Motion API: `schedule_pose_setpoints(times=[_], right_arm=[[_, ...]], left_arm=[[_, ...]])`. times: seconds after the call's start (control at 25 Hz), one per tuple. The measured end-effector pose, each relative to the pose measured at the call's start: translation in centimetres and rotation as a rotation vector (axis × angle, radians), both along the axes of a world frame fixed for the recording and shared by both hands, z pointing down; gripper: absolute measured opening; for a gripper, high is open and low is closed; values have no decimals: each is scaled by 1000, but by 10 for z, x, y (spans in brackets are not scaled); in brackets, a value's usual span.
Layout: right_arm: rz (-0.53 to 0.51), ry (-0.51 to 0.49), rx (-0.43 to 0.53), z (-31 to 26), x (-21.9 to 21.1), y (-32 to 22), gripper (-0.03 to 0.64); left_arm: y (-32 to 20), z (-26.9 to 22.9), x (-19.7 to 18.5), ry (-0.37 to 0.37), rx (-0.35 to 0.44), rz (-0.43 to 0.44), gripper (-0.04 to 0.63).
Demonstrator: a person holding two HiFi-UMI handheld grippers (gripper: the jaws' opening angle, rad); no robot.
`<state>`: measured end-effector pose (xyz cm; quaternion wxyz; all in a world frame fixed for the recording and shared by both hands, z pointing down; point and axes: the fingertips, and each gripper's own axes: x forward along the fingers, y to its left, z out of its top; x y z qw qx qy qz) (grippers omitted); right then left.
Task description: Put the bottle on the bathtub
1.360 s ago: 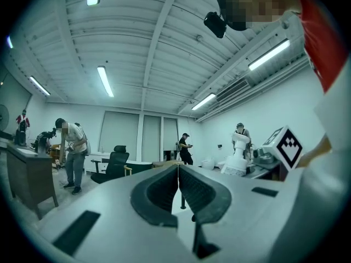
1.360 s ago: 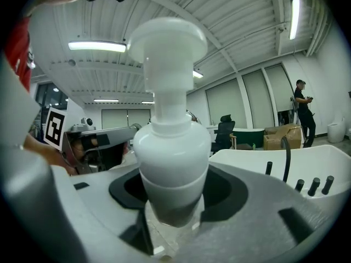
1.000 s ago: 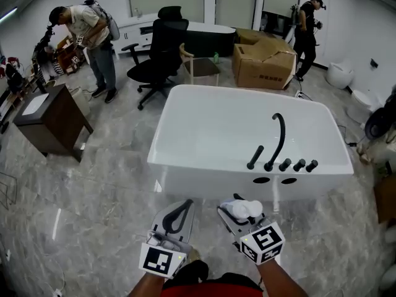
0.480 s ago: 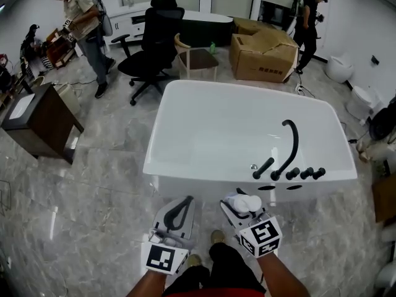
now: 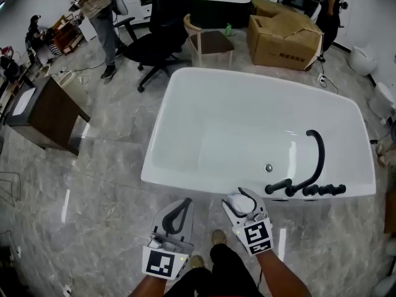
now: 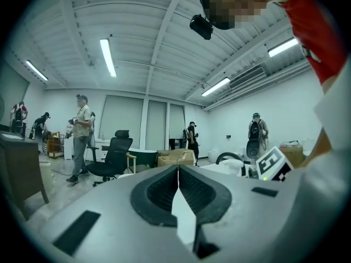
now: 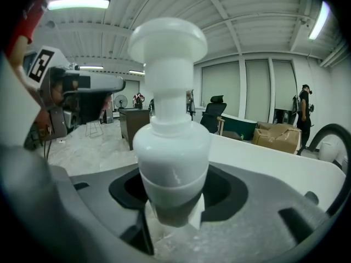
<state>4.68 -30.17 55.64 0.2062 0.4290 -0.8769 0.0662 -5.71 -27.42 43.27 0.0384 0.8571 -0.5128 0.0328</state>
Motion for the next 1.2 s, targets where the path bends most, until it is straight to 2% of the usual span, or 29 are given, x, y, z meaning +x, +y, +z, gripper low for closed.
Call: schedule_pose_setpoints(times=[0.28,0.56,0.92,1.2], right_arm=[[-66,33,-45,71,8,-58,242],[-101,44,-107,124,2,-90,242],[-118,34,-162,155,-2,-101,242],[-115,84,-164,174,4,-97,245]], left_arm=[[-56,42,10,-31,-65,-62,12],[-82,73,1,-48,-119,-103,12],[-98,86,-7,-56,-140,-116,12],[-97,87,-7,-56,-141,-112,12]])
